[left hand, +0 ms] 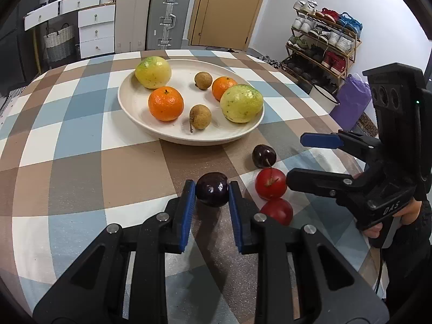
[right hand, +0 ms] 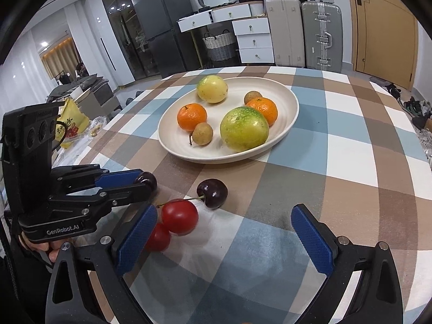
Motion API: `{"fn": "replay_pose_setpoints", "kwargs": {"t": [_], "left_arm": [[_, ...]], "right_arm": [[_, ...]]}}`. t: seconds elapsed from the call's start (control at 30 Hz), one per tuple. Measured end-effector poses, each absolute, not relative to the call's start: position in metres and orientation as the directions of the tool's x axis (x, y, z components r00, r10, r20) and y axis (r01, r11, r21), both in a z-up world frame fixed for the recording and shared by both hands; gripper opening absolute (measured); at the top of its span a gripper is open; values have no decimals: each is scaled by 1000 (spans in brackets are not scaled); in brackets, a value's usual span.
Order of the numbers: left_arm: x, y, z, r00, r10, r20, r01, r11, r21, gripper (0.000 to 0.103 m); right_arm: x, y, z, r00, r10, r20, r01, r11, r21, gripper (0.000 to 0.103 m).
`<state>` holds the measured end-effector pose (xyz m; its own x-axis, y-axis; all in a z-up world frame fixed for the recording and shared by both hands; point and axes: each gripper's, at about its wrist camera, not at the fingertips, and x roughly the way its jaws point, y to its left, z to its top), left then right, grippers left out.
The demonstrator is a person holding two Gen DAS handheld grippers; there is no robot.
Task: Organize fruits
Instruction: 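Grasp a dark plum with the left gripper while the right gripper grasps the other plum, then carry both dark plums onto the plate and open both grippers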
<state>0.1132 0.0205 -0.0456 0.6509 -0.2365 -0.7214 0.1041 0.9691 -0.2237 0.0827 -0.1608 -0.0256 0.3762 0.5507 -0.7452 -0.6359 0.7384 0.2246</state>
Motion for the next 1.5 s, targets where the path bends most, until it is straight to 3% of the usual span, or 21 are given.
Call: {"fn": "replay_pose_setpoints", "kwargs": {"t": [0.13,0.33,0.57,0.7,1.5], "left_arm": [[113,22,-45,654,-229,-720,97,970,-221,22],[112,25,-45,659,-223,-718,85,971,-223,22],[113,25,-45,659,-218,-720,81,972,-221,22],[113,25,-45,658,-218,-721,80,972,-221,22],[113,33,-33,699,-180,-692,45,977,-209,22]], "right_arm": [[91,-156,-29,358,566,-742,-616,741,268,85],[100,-147,-34,313,601,-735,-602,725,336,75],[110,-147,-37,290,628,-722,-561,723,404,41],[109,-147,-37,284,626,-726,-566,721,401,29],[102,-163,-2,364,690,-626,-592,690,416,27]]}}
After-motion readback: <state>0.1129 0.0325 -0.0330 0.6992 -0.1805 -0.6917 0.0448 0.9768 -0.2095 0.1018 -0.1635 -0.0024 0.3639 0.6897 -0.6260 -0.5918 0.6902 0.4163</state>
